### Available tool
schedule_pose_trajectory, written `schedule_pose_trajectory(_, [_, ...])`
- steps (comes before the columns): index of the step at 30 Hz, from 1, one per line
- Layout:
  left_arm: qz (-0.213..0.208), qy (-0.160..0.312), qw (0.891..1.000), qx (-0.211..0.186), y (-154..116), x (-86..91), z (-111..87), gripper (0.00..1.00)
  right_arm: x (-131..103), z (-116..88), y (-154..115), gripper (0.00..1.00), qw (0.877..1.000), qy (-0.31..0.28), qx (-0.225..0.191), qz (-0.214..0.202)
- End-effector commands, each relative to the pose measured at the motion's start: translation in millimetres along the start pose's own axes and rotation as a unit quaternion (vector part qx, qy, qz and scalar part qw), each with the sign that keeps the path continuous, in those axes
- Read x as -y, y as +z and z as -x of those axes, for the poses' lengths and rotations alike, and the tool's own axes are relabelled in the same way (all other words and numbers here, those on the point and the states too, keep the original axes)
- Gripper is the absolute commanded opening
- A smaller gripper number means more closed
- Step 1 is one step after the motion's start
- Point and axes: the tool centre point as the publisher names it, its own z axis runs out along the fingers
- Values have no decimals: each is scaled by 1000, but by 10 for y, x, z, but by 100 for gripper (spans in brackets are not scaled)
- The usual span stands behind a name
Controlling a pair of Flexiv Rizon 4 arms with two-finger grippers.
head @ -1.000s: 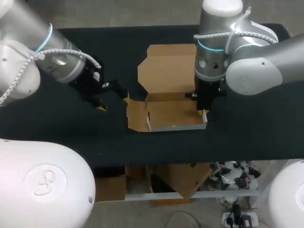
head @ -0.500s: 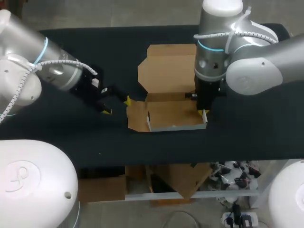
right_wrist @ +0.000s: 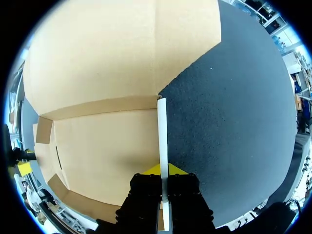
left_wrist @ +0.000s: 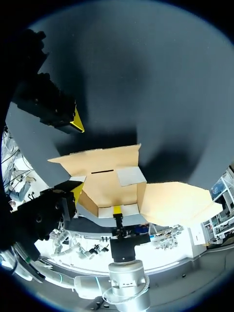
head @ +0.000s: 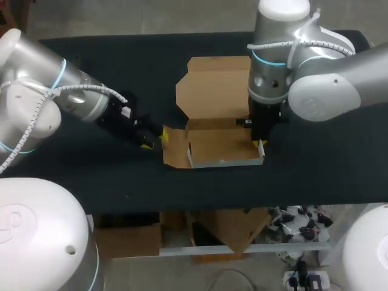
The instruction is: Assemble the packaging by folding the flat box into shape, placing the metal phone stand inside, and closing the box properly
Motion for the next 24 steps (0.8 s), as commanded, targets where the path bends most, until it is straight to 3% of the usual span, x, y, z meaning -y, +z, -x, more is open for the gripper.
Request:
schedule_pose_trajectory(1, [6,0,1000,-5,125,64,11,53,2,-1,8,0,1000,1,1,0])
schedule_pose_trajectory(11, [14,-7,1000,-11,284,64,20,45,2,-1,8,0,1000,1,1,0])
schedule_pose_trajectory(16, [13,-13,1000,-12,333,50,-3,27,2,-1,8,0,1000,1,1,0])
schedule_pose_trajectory(21, [3,-22,1000,8,361,18,-64,16,2,-1,8,0,1000,1,1,0])
schedule_pose_trajectory(24, [-4,-25,999,23,361,8,-126,0,2,-1,8,0,1000,1,1,0])
